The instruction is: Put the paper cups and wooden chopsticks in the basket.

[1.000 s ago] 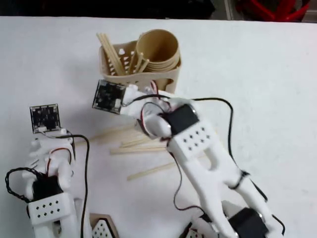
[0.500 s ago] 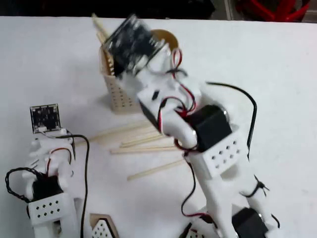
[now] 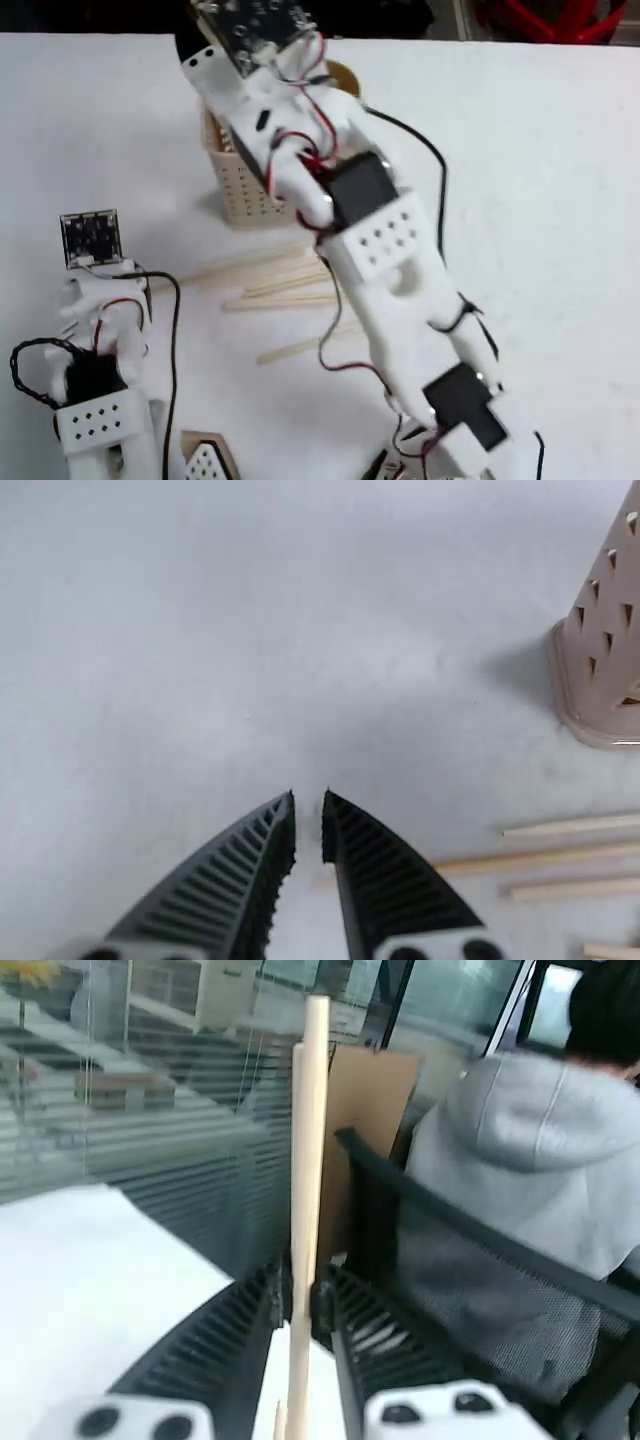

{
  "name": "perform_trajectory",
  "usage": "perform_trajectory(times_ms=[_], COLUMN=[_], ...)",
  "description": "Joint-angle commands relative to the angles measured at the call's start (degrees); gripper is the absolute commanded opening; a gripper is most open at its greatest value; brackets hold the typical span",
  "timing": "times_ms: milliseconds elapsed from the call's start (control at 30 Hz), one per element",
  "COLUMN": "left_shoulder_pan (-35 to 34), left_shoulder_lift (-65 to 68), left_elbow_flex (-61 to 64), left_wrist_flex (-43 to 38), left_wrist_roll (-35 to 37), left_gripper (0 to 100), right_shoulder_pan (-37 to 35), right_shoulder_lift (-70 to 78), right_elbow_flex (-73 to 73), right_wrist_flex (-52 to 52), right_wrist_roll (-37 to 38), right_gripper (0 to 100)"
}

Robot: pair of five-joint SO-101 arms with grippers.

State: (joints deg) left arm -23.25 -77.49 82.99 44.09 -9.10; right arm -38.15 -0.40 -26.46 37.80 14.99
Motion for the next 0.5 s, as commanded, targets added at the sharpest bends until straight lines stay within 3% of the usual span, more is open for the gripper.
perform_trajectory(times_ms=[0, 233, 467], left_shoulder_pan=[-0.2, -0.2, -0.2], left_shoulder_lift=[-1.0, -1.0, -1.0], left_elbow_flex=[-0.4, -0.4, 0.0], left_wrist_flex=[-1.6, -1.6, -2.9], left_wrist_roll=[-0.4, -0.4, -0.4], left_gripper=[7, 7, 7], right_shoulder_pan=[0.5, 2.9, 2.6], right_shoulder_lift=[2.7, 9.1, 8.4], right_elbow_flex=[-2.3, -2.3, -2.5], right_wrist_flex=[-1.3, 0.6, 6.9], right_wrist_roll=[-0.4, -0.5, -0.5], right_gripper=[1.8, 2.2, 14.5])
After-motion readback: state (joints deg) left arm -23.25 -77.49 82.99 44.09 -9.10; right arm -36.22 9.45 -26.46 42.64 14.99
